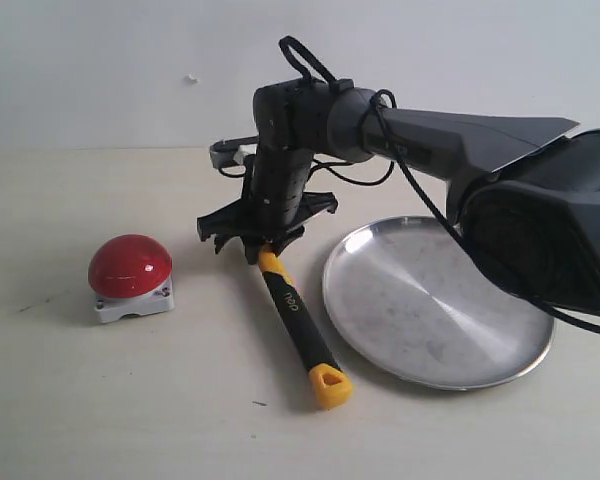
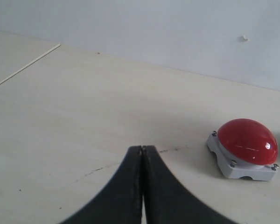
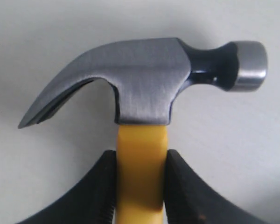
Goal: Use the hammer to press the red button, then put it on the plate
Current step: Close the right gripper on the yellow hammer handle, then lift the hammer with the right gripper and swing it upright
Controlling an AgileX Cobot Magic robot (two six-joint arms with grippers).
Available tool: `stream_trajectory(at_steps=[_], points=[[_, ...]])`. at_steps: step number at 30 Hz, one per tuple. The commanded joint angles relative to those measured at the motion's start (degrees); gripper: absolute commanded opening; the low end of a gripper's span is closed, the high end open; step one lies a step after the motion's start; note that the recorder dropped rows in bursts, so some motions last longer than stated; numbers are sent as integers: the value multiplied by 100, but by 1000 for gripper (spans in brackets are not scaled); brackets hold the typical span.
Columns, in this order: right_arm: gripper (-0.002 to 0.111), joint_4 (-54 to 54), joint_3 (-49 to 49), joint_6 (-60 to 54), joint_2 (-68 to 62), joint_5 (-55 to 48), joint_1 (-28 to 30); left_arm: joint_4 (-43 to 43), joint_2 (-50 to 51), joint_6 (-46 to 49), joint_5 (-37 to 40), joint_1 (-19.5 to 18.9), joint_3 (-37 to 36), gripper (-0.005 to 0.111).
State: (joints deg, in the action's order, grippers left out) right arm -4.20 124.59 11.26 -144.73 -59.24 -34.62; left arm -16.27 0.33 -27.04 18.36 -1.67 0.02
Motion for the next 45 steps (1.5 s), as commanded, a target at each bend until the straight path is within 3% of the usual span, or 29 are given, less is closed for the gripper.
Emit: stream_trajectory(at_steps=[1,8,13,19,24,27,32,36,41,45], points=[[0,-2,42,-69,678,440,-5,1,-33,9,-21,37,-2,0],[0,12,20,-406,1329,619,-36,1,-33,9,-21,37,-2,0],[0,105,-179,-703,1787,928,-526,1,-33,9,-21,37,-2,0],[0,283,-1481,-646,2604,3416,-1306,1,-33,20,-21,38,-2,0],[0,338,-2295,-452,3096,4322,-1337,1,-33,9,-21,38,-2,0],[0,599,-3468,-452,3676,5867,-1301,1,-33,9,-21,38,-2,0],[0,365,-4785,-468,4201,7517,-1248,1,-33,9,-21,38,-2,0],[0,-524,-5478,-1291,4675,8026,-1069,1,-33,9,-21,38,-2,0],[0,-2372,-6375,-3247,5394,8632,-1029,1,-33,9,-21,38,-2,0],[0,-2672,-7072,-3515,5955,9128,-1029,1,-33,9,-21,38,-2,0]])
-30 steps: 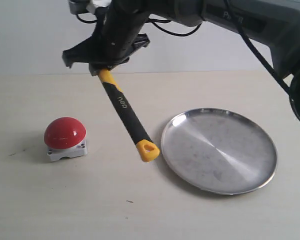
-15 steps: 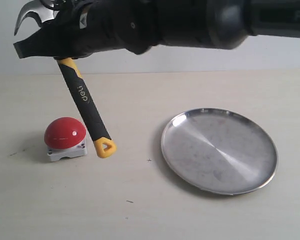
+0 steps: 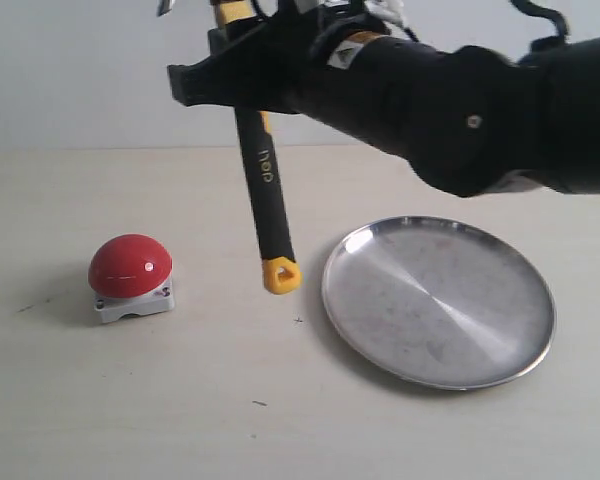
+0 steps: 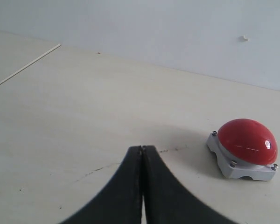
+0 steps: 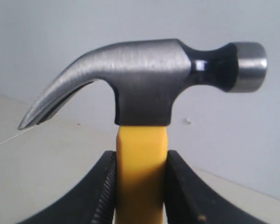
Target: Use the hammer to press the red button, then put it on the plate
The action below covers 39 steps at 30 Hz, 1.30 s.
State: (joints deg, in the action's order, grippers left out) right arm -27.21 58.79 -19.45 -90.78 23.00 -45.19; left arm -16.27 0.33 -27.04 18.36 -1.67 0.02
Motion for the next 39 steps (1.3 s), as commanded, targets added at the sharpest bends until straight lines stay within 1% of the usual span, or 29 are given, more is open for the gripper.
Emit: stream_trajectory(at_steps=[1,7,9,11,15,17,21,29,39], points=[[0,-398,-688,-444,677,1017,27,1,-33,9,-21,38,-2,0],[0,-417,-1626,-421,876,1866,27,1,-33,9,-21,38,-2,0],[0,-387,-1828,-55,864,2523,27,1,-33,9,-21,38,-2,0],[0,-387,-1911,390,878,2816,27,1,-33,9,-21,38,-2,0],[0,-168,-1899,1019,878,2825,27,1,-33,9,-21,38,-2,0],[0,38,-1899,1097,878,2825,27,1,-33,9,-21,38,-2,0],[0,103,-1899,1367,878,2852,27,1,-33,9,-21,38,-2,0],[0,638,-1899,1394,878,2852,27,1,-33,9,-21,38,-2,0],[0,660,-1899,1400,878,2875,27,1,-33,9,-21,38,-2,0]])
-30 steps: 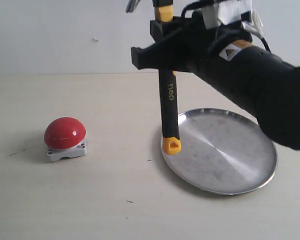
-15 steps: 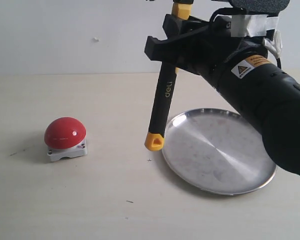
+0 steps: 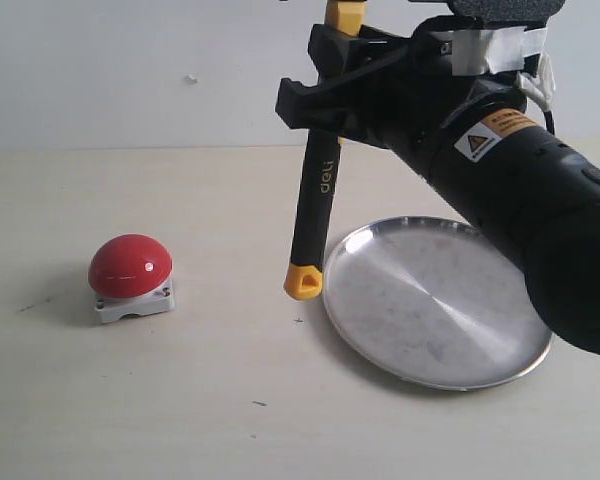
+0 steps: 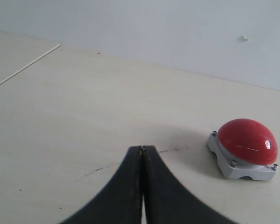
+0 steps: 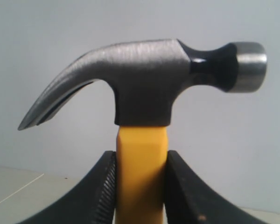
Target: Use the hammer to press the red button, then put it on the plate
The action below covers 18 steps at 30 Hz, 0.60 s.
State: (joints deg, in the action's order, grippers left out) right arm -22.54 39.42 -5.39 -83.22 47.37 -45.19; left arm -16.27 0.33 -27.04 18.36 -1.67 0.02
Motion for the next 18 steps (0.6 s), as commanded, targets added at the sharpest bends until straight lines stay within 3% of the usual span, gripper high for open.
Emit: stream_trajectory(at_steps=[1,7,12,18], points=[[0,191,38,-7,122,410,27,1,-33,9,-21,38,-2,0],[0,191,38,-7,122,381,27,-1037,-33,654,-595,38,-2,0],[0,442,38,-7,122,391,27,-986,-33,-107,-2943,38,-2,0],[0,605,38,-7,122,378,27,-986,-33,-525,-4795,38,-2,0]])
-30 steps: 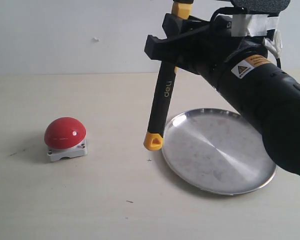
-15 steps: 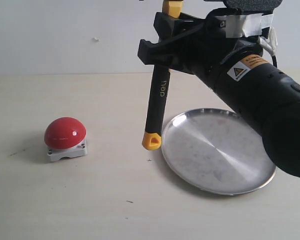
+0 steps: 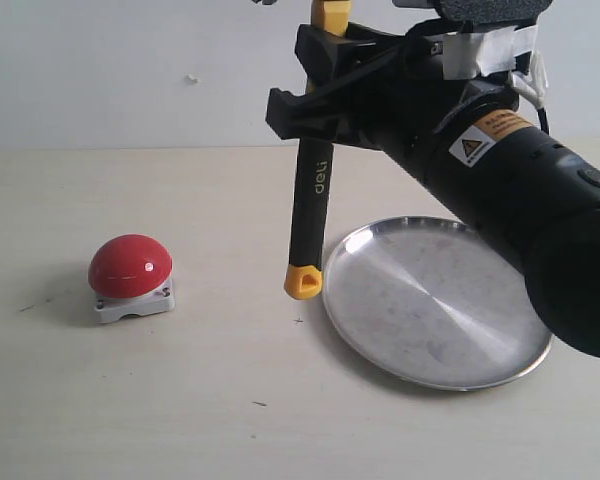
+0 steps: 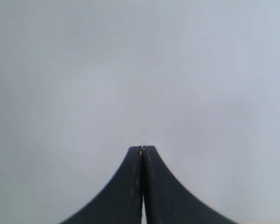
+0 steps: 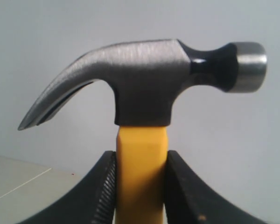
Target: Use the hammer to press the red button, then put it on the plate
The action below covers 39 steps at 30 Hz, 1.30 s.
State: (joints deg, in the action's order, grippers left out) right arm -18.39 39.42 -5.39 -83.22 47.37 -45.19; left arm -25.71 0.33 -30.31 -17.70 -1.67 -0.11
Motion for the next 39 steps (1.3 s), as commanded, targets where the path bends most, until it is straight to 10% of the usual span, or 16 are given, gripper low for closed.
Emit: stream_trajectory(at_steps=[1,23,29,39], points=[[0,191,38,-7,122,378,27,-43,-33,-198,-1279,38,11,0],[0,291,38,163,122,155,27,-37,-33,-901,-1909,38,11,0],[0,291,38,125,122,90,27,1184,605,-63,-1743,-65,733,0],[0,129,38,100,122,56,27,-1885,4205,-3789,-356,-55,1830,0]])
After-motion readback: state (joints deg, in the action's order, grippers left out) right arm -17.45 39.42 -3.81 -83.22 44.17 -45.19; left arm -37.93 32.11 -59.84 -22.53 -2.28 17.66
